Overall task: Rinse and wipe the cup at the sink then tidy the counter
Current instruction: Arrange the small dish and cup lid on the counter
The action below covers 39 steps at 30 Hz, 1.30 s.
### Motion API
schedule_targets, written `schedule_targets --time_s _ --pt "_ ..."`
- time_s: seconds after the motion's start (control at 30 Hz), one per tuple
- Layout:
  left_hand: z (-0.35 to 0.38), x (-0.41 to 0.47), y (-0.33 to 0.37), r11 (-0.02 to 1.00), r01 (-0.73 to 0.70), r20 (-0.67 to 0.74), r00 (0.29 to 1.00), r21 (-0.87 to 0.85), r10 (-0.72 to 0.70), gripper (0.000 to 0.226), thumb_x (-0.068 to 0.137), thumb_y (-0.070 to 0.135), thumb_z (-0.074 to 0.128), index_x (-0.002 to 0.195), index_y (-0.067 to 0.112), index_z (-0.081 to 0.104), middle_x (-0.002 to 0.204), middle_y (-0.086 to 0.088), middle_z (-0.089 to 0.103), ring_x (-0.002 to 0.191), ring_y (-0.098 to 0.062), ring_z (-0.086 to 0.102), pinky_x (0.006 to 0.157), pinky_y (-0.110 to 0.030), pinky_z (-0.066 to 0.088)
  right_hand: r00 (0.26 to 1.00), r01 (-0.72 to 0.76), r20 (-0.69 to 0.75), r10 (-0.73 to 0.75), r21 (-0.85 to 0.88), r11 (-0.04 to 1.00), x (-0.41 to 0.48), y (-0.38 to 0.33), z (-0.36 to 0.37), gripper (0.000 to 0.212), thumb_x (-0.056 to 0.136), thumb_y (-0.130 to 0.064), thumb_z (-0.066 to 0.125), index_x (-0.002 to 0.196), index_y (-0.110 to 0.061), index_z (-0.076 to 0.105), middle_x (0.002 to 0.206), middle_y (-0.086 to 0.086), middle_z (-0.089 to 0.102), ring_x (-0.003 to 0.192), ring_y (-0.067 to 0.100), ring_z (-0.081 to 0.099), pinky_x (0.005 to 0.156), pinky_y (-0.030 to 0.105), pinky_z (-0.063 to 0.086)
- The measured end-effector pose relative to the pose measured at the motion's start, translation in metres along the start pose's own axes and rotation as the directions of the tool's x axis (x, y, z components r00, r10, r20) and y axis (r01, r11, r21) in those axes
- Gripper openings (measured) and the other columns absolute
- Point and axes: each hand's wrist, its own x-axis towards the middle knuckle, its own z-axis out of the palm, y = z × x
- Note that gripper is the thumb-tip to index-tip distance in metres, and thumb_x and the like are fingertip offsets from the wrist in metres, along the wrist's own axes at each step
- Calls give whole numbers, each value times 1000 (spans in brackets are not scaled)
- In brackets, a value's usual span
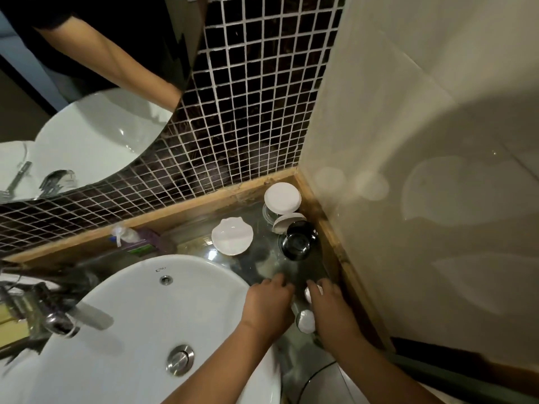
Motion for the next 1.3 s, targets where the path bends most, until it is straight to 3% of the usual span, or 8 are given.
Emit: schedule_targets --time_s 0.13,0.27,0.43,0.73,0.9,1.07,1.17,1.3 --pt "-45 2 -41 978 128 -161 975 -164 -155 36 80 40 64 115 29 64 116 5 57 95 -23 62 73 -34 53 997 -75 39 68 217 973 0 6 6 59 93 -2 55 147 -15 37 145 17 38 131 35 38 106 45 38" --pt "-78 22 -103 924 272 -249 907 -270 -339 47 75 45 68 121 32 63 118 6 58 99 -21 61 78 -35 52 997 -71 28 66 253 965 -3 10 16 62 95 -2 50 151 -19 31 151 15 32 135 32 31 111 43 31" --pt "-85 53 -127 913 345 -126 918 -219 -377 47 76 43 70 121 32 63 121 2 60 103 -21 60 80 -35 52 996 -64 70 60 44 997 0 3 10 79 94 -22 58 157 -29 11 160 5 16 141 25 26 119 34 22" --pt "-64 71 -127 885 412 -29 903 -216 -428 34 70 41 78 101 33 68 97 4 64 82 -20 64 74 -35 58 1000 -22 3 22 249 968 0 -11 -8 88 86 -13 69 154 -38 19 160 -6 13 147 12 16 121 26 21" --pt "-61 50 -129 914 338 -152 914 -223 -375 15 79 37 67 94 35 68 106 8 62 90 -18 62 68 -31 52 987 141 -113 -113 284 948 7 -57 -35 83 90 -7 65 150 -47 24 156 -15 17 143 8 20 115 23 32" --pt "-44 -2 -141 918 302 -243 899 -259 -364 22 86 46 58 103 36 69 111 14 61 103 -12 55 80 -30 48 880 424 -362 -307 313 850 60 -123 -76 75 86 -7 73 148 -27 37 149 -4 35 137 13 33 110 25 38" --pt "-31 -28 -149 937 280 -311 889 -208 -335 28 89 50 50 97 33 72 105 11 66 101 -15 58 81 -33 46 933 316 -269 -239 295 902 106 -147 -79 75 93 -13 65 154 -23 24 145 1 40 136 18 37 110 30 39" --pt "-20 -41 -155 918 276 -332 870 -284 -364 33 91 52 51 110 35 71 119 13 65 111 -10 56 94 -36 45 983 184 -68 -173 233 955 136 -155 -61 80 97 -19 60 158 -22 9 142 7 48 130 21 46 107 34 43"
